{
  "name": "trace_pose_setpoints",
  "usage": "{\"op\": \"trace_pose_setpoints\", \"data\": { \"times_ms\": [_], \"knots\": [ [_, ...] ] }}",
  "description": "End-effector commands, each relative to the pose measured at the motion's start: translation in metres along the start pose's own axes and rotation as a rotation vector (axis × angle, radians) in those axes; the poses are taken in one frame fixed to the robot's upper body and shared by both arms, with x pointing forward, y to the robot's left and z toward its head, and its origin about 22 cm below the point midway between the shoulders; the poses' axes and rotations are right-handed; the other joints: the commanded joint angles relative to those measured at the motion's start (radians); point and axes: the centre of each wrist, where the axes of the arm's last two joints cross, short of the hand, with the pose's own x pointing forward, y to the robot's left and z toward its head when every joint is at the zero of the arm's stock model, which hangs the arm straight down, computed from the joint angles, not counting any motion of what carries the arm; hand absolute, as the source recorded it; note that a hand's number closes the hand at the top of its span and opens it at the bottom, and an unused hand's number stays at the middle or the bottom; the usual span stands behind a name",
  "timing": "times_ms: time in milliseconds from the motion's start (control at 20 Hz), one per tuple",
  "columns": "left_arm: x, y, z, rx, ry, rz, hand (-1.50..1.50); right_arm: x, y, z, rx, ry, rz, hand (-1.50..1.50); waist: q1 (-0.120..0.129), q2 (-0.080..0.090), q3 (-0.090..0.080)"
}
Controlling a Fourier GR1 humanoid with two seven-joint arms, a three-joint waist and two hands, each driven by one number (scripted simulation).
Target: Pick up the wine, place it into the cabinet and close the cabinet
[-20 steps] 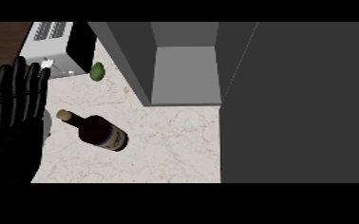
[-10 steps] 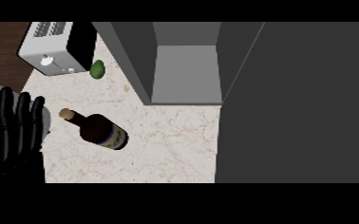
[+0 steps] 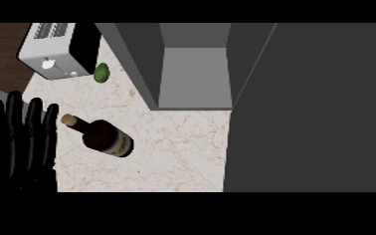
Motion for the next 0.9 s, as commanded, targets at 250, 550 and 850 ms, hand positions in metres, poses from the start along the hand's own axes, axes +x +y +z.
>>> {"op": "trace_pose_setpoints", "data": {
  "times_ms": [250,550,850],
  "knots": [
    [0.018,-0.014,0.009,0.05,-0.021,-0.023,-1.5,0.041,0.006,0.008,0.011,-0.012,-0.017,-1.5,0.001,-0.002,0.0],
    [0.032,-0.007,0.01,0.062,0.014,-0.017,-1.5,0.048,0.008,-0.002,-0.014,-0.015,-0.032,-1.5,0.006,-0.004,0.0],
    [0.023,-0.012,-0.02,0.091,0.056,-0.053,-1.5,0.068,0.003,0.004,0.009,-0.015,-0.004,-1.5,-0.005,-0.002,-0.001]
  ]
}}
